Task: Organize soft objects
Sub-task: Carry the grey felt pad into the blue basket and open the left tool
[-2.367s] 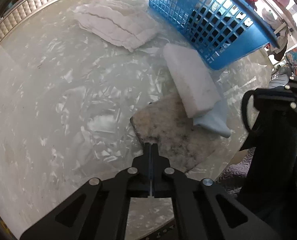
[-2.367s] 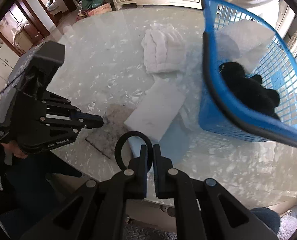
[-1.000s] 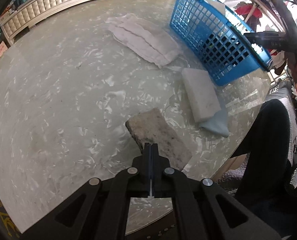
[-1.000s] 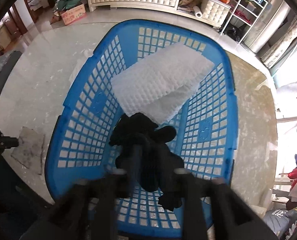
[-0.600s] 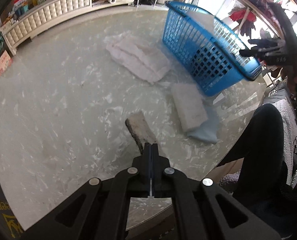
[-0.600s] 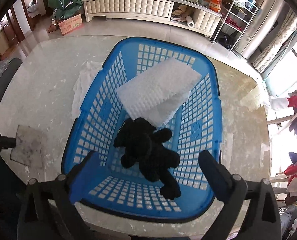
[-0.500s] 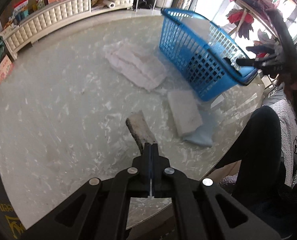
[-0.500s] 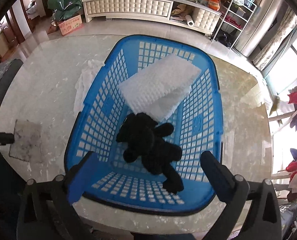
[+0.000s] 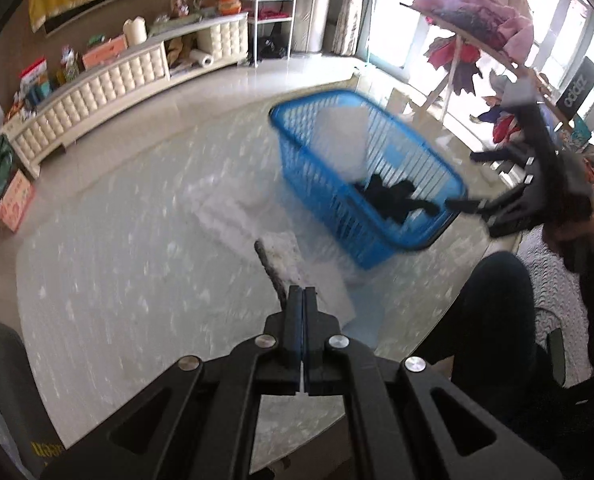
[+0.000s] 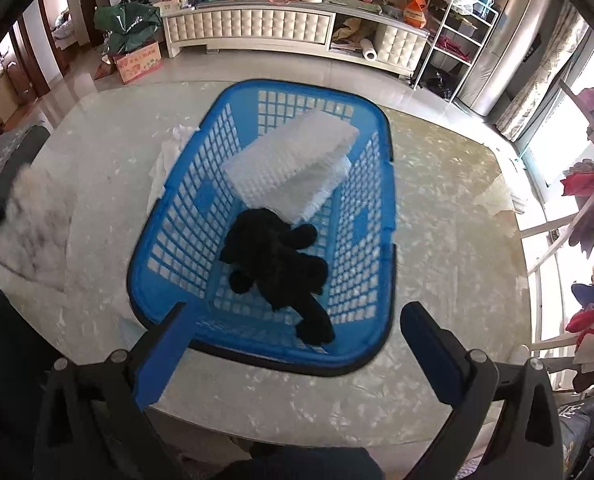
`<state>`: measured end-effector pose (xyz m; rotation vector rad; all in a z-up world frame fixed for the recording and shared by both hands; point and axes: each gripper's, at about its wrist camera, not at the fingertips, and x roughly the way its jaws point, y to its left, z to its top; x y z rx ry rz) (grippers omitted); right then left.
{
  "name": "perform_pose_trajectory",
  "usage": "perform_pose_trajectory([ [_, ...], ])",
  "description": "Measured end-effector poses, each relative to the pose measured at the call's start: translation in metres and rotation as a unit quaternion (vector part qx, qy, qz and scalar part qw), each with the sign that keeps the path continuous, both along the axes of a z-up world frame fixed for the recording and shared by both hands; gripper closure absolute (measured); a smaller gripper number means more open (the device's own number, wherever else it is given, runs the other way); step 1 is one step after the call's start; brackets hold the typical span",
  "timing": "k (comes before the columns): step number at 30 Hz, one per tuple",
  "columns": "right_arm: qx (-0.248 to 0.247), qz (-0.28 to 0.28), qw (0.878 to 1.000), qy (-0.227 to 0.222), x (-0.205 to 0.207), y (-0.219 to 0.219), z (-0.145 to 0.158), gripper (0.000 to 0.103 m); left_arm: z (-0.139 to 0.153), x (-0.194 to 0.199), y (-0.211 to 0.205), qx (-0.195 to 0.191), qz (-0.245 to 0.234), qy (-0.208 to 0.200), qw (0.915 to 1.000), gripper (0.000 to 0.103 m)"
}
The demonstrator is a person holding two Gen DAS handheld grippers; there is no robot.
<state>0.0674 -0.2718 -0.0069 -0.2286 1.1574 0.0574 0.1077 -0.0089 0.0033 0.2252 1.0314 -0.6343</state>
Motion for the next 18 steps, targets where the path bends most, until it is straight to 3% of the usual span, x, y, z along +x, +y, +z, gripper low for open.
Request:
perform_pose_trajectory([
  [10, 0.010, -0.013, 1.000, 0.007, -0.009, -0.027, -0.012, 0.000, 0.048, 0.017, -0.074, -0.013, -0.057, -0.033, 0.9977, 0.103],
  [14, 0.019, -0.020, 1.000, 0.007, -0.011, -0.038, -0.013, 0.000, 0.039, 0.026, -0.111, -0.006, -0.079, -0.032, 0.9964, 0.103],
  [18, 0.029, -0.029, 0.999, 0.004, -0.010, -0.052, -0.012, 0.000, 0.015, 0.038, -0.140, -0.011, -0.090, -0.002, 0.9959, 0.103],
])
